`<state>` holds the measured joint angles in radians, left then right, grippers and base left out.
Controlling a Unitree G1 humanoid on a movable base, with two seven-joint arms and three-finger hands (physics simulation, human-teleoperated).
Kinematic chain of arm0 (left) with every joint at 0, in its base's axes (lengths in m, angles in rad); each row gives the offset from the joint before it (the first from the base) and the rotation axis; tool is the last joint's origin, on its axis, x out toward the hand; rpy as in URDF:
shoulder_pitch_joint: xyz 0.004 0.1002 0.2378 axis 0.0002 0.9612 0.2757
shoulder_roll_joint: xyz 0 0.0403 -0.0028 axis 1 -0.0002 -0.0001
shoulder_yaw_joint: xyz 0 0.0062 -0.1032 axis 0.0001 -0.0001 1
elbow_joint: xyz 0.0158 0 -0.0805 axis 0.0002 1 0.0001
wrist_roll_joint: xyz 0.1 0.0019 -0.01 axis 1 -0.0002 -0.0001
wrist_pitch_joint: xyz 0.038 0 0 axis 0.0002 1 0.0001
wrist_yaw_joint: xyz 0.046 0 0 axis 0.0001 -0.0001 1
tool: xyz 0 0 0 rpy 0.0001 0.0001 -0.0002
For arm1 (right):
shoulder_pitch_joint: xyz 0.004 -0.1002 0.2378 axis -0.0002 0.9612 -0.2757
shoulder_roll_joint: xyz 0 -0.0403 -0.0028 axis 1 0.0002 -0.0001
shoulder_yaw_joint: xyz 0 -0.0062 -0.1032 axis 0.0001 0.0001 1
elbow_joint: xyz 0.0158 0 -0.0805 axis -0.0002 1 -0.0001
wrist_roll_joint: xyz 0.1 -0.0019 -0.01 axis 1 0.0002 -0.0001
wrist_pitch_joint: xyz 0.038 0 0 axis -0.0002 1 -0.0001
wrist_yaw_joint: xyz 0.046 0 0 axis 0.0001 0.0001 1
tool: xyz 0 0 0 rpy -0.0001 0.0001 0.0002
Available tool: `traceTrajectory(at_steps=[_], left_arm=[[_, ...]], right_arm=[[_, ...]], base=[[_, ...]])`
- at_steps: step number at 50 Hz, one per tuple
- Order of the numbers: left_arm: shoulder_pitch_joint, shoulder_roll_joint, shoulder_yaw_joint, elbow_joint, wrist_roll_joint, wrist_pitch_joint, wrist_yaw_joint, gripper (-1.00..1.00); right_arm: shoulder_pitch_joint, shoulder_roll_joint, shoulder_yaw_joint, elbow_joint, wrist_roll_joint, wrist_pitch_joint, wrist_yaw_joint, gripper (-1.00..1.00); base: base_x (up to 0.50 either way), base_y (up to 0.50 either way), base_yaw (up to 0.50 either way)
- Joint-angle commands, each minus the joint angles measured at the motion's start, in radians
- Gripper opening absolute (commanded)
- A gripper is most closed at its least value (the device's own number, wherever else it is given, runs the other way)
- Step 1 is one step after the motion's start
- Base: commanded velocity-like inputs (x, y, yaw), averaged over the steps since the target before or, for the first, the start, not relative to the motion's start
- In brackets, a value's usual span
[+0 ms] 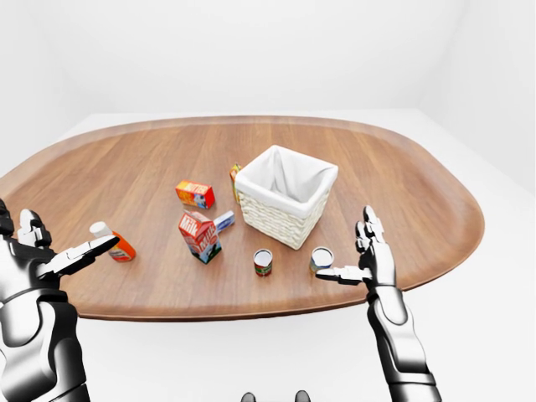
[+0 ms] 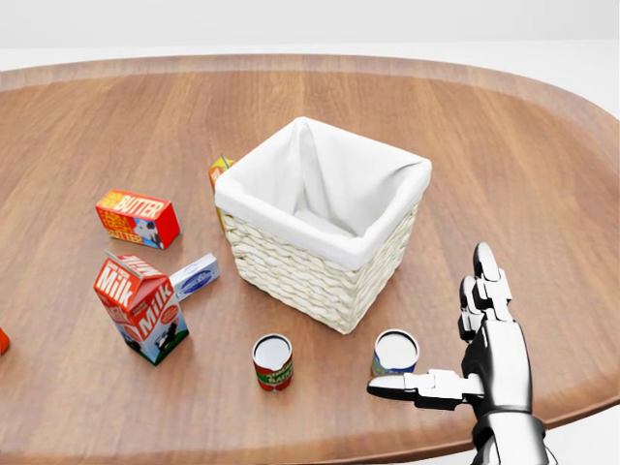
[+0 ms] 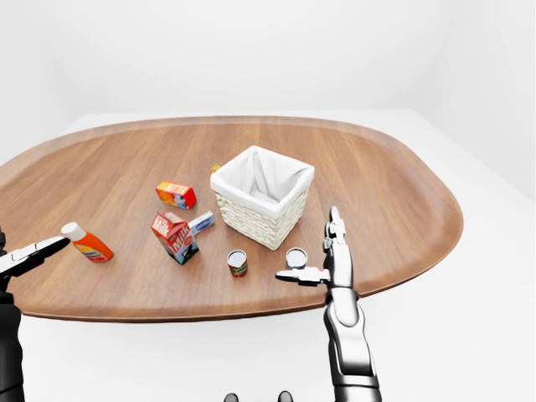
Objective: Pick up the alphabet soup, and put it in the basket.
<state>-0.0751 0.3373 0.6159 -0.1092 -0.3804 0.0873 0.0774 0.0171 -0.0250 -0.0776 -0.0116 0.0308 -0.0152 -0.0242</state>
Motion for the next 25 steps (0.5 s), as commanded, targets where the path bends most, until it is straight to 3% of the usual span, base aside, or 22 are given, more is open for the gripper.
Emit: traceTrajectory(at_steps=[1, 25], left_arm=[[-0.001, 0.0, -0.001, 0.004, 0.002, 0.0, -0.002, 1.0], [-0.004, 0.005, -0.006, 0.021, 0.0, 0.0, -0.006, 1.0]], right_arm=[[0.006, -0.007, -0.025, -0.006, 0.021, 0.0, -0.001, 1.0], [0.049, -0.025, -0.088, -0.063, 0.078, 0.015, 0.044, 1.0]], base=[[0.15, 0.0, 0.0], [0.15, 0.0, 0.0]])
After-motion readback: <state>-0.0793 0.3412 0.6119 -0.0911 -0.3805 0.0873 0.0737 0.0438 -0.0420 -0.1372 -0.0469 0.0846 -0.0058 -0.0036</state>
